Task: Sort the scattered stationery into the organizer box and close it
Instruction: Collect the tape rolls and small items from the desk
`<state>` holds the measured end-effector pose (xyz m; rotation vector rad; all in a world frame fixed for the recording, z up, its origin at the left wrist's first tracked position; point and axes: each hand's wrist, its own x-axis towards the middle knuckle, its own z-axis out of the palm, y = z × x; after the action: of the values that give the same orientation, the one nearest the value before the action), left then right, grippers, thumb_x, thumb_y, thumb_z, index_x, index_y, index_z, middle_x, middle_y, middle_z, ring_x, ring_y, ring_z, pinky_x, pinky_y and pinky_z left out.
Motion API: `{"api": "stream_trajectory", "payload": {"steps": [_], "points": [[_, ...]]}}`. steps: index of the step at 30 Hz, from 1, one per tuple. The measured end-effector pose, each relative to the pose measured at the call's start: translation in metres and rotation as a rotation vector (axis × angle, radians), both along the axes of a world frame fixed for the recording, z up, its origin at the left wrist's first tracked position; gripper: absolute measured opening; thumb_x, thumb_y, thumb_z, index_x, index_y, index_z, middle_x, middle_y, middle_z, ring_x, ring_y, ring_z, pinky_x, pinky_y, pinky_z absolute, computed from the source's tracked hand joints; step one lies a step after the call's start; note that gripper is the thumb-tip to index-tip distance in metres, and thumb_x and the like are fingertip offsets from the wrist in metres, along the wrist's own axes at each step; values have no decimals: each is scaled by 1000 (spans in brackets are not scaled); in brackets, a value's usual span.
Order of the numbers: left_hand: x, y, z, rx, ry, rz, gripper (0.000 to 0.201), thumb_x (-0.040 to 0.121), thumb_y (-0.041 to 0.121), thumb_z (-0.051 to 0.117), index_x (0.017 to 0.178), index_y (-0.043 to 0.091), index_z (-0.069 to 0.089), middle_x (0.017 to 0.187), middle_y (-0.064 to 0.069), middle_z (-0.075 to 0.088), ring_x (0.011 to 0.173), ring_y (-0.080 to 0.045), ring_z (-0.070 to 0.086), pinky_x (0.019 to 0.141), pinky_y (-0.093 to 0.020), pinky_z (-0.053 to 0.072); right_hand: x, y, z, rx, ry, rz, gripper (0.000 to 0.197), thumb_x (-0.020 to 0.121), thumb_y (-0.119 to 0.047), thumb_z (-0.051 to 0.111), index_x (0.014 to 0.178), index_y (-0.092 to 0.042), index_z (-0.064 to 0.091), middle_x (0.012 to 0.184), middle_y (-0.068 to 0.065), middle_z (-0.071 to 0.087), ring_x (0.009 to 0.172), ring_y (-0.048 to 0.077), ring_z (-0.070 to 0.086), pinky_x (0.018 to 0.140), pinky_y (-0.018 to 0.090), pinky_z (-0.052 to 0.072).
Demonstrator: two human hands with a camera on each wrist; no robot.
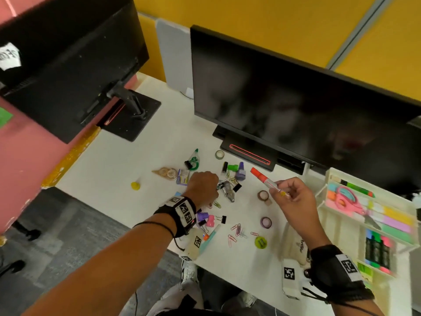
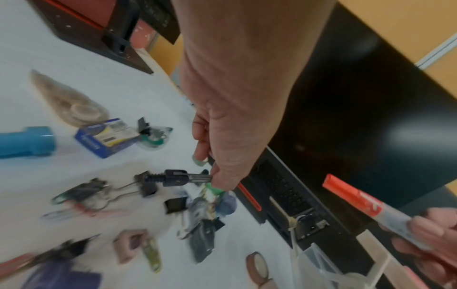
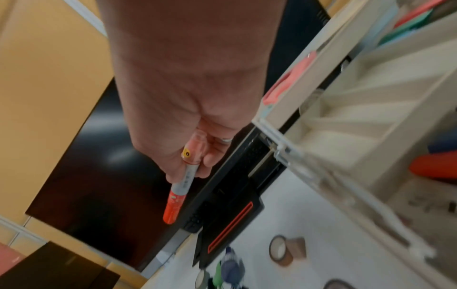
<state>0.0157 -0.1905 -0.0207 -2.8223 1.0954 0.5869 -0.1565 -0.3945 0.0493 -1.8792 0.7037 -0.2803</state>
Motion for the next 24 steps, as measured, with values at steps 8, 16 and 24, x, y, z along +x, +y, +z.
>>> {"api": "stream_trajectory", "payload": {"steps": [8,16,24], "points": [[0,-51,53,-205,34,-34,20,98,23,54,107,9,65,106,-11,63,92,-29,65,72,-31,43,-52,-71,46,-152,7,21,18,95,-20,74,110,-28,69,110,-14,70,100,3,65,83,19,52],[-32,-132,112,-361,40,-188,9,100,27,54,99,21,61,90,-1,67,81,-24,63,69,-36,51,-116,-187,43,-396,6,-96,20,99,-18,66,119,-23,71,115,-5,68,105,17,63,91,45,56],[-95,-261,143,-557,30,-357,15,98,20,59,109,25,68,104,4,65,90,-16,62,77,-35,54,-148,-291,3,-436,211,-164,28,98,-15,66,110,-40,67,113,-5,66,114,27,60,97,54,55]]}}
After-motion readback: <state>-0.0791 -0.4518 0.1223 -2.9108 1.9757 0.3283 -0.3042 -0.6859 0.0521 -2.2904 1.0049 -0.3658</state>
